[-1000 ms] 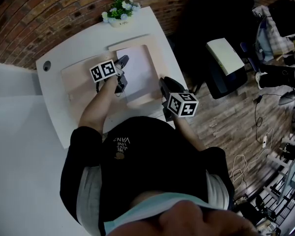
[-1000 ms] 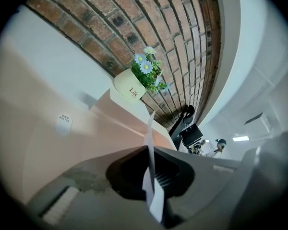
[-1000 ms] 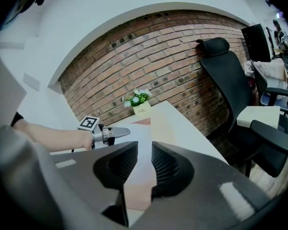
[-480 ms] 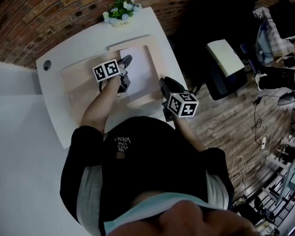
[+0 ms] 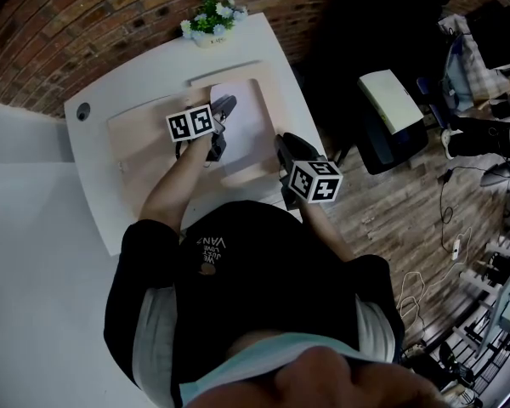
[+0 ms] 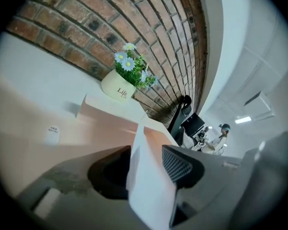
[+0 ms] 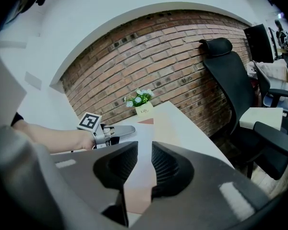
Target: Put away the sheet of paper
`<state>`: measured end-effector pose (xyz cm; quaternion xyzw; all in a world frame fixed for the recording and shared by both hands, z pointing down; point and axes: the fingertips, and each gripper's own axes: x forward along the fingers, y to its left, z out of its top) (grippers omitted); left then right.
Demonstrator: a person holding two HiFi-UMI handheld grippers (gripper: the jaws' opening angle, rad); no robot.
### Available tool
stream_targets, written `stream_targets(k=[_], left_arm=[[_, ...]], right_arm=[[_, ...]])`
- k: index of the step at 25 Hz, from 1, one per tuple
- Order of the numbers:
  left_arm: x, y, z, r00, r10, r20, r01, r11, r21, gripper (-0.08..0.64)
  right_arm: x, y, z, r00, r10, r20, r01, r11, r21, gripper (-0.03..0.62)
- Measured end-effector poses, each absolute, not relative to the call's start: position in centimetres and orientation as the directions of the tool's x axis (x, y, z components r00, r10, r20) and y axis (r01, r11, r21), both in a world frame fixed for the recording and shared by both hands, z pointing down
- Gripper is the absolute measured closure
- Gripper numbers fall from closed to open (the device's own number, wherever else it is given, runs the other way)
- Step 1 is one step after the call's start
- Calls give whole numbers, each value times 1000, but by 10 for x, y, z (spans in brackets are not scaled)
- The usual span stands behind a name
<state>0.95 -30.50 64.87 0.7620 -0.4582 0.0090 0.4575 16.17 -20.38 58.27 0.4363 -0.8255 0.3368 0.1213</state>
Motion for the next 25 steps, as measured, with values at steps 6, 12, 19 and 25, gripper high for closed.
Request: stream_targets(k=[6,12,19,25], left_arm=[[4,-301,651,538,-680,499,-783,-184,594,279],[-23,-302,646,412,-736,537,-871,-147,468,279],[-52,-299,649,301,-748,592,-933,-101,346,279],[-64,-294,660,274,-726,631,-946,-85,313,279]], right_arm=[[159,-203,582,-597,-637,488,-797,401,-452,503],[157,-200,580,-601,-635,486,-794,403,-455,503],[155,-197,579,-603,-633,485,-793,408,-453,503],[153,-196,580,-601,-633,488,-795,409,-449,503]])
